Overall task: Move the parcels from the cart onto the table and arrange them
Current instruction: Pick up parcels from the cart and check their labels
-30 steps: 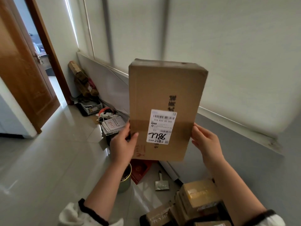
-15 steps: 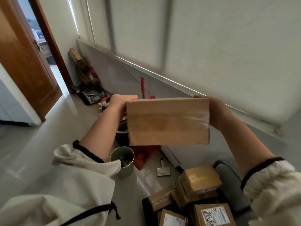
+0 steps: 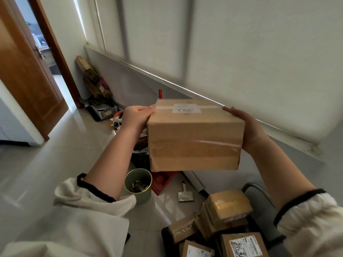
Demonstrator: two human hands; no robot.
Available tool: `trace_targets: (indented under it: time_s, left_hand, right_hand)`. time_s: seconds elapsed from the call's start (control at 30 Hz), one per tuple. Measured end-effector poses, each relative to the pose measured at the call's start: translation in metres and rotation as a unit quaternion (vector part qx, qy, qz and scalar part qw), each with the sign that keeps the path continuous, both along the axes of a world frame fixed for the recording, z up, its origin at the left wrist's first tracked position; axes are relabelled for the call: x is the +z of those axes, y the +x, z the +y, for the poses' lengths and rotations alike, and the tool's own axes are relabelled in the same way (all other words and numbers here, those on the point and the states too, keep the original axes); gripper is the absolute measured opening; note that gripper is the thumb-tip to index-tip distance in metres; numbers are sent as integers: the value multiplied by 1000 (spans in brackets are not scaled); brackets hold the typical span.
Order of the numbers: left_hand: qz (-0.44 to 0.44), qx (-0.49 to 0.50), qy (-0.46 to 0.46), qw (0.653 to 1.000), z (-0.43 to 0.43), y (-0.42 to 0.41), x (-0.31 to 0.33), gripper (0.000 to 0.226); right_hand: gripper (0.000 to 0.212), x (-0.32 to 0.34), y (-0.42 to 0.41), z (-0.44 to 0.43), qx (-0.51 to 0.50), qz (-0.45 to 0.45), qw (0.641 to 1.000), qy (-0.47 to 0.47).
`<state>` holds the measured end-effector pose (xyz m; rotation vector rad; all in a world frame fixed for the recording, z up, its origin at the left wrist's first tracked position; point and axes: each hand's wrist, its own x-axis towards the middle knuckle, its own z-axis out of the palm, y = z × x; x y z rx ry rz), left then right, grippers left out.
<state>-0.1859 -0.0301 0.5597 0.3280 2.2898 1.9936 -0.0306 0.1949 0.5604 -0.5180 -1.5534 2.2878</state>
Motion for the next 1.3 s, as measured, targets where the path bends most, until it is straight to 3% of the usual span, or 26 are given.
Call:
trace_targets:
  time_s: [0.07, 0.17, 0.23, 0.4, 0.57, 0.73, 0.87, 0.93, 1.0, 1.1, 1.2, 1.3]
  left_hand:
    - [76, -7, 1, 997, 1, 12, 6, 8]
    - [145, -27, 0, 989, 4, 28, 15, 25]
    - [194, -57, -27, 979, 8, 41, 16, 33]
    - [364, -144, -184, 902, 24, 82, 6, 44]
    - [399, -229, -321, 828, 40, 106, -17, 52]
    - [388, -241, -314, 832, 44, 111, -29, 43]
    - [361, -207, -272, 867, 41, 104, -36, 67]
    - [299, -168, -322, 883, 38, 98, -41, 93]
    - [171, -146, -348, 910, 33, 91, -43, 114]
    - [31, -176, -261, 949, 28, 89, -48, 129]
    - [20, -191, -203, 960, 25, 89, -56, 124]
    - [-28, -270, -88, 958, 21, 87, -63, 96]
  right_hand:
    - [30, 0, 3, -1, 25, 10, 1000, -8]
    - [38, -16, 7, 2, 83, 13, 996, 1]
    - [32, -36, 8, 1, 68, -8, 998, -15]
    - [36, -90, 6, -8, -3, -100, 988, -121]
    - [63, -125, 8, -17, -8, -145, 963, -226]
    - [56, -139, 10, -22, -7, -171, 957, -234]
    - [63, -147, 11, -22, -30, -185, 963, -191]
    - [73, -147, 13, -22, -46, -195, 966, -163]
    - [83, -145, 16, -22, -55, -202, 967, -148]
    - [96, -139, 20, -24, -58, -204, 971, -114]
    - [119, -136, 21, -25, -46, -199, 976, -82]
    - [113, -131, 28, -27, -3, -166, 984, -56]
